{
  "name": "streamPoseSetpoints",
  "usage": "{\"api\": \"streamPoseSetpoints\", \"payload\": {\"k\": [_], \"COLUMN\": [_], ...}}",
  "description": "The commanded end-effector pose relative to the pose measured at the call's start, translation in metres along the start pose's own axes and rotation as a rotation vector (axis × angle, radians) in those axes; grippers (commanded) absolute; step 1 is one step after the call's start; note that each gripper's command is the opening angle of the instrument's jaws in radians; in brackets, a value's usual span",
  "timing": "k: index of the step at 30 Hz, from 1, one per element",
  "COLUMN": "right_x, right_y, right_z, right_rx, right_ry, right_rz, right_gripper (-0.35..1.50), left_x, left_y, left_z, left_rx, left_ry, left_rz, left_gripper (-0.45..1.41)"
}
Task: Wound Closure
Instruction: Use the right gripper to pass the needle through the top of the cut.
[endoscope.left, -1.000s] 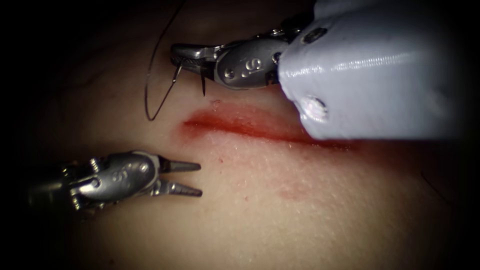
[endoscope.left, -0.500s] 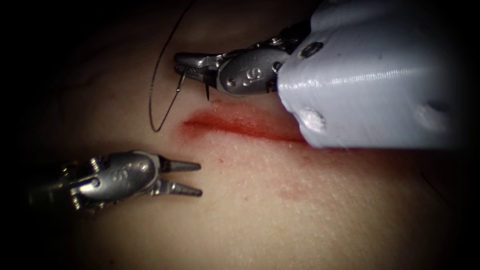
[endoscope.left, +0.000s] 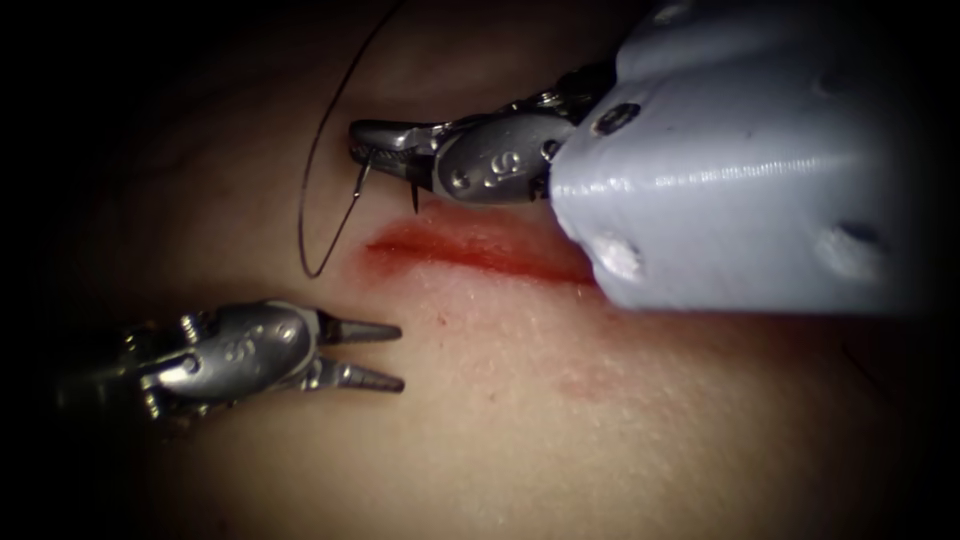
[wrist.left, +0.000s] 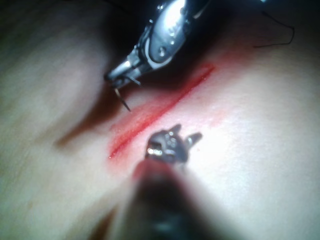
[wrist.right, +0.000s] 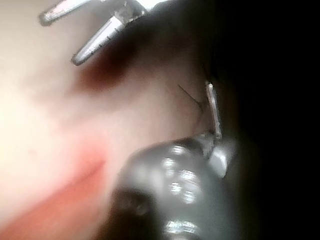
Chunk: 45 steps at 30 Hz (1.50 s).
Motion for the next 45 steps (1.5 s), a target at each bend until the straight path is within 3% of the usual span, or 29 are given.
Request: {"api": "streamPoseSetpoints", "payload": {"k": [1,15,18,19,23,34,45], "right_x": [-0.0003,-0.0016,-0.0019,-0.0019,-0.0016,-0.001,-0.0011], "right_y": [-0.0006,-0.0017,-0.0016,-0.0014,-0.001,-0.0002,-0.0002], "right_z": [0.0007,0.0011,0.001,0.0008,0.0007,0.0005,0.0004], "right_rx": [0.001,0.004,0.004,-0.001,-0.006,-0.02,-0.02], "right_ry": [0.0,-0.019,-0.024,-0.022,-0.023,-0.021,-0.02], "right_rz": [-0.002,-0.016,-0.017,-0.015,-0.011,-0.003,-0.004], "right_gripper": [-0.35,-0.35,-0.35,-0.35,-0.35,-0.35,-0.35], "left_x": [-0.0002,0.0004,0.0019,0.0029,0.0033,0.0,-0.0025], "left_y": [-0.0002,-0.0006,-0.0018,-0.0026,-0.0033,-0.0054,-0.0064], "left_z": [0.0008,0.0007,0.0004,0.0003,0.0006,0.0011,0.0036], "left_rx": [-0.002,0.013,0.081,0.138,0.206,0.319,0.303], "left_ry": [0.001,-0.001,0.064,0.134,0.172,0.155,0.122], "left_rz": [-0.001,-0.006,-0.018,-0.018,-0.031,-0.043,-0.036], "left_gripper": [0.09,0.09,0.08,0.06,0.02,-0.02,-0.07]}}
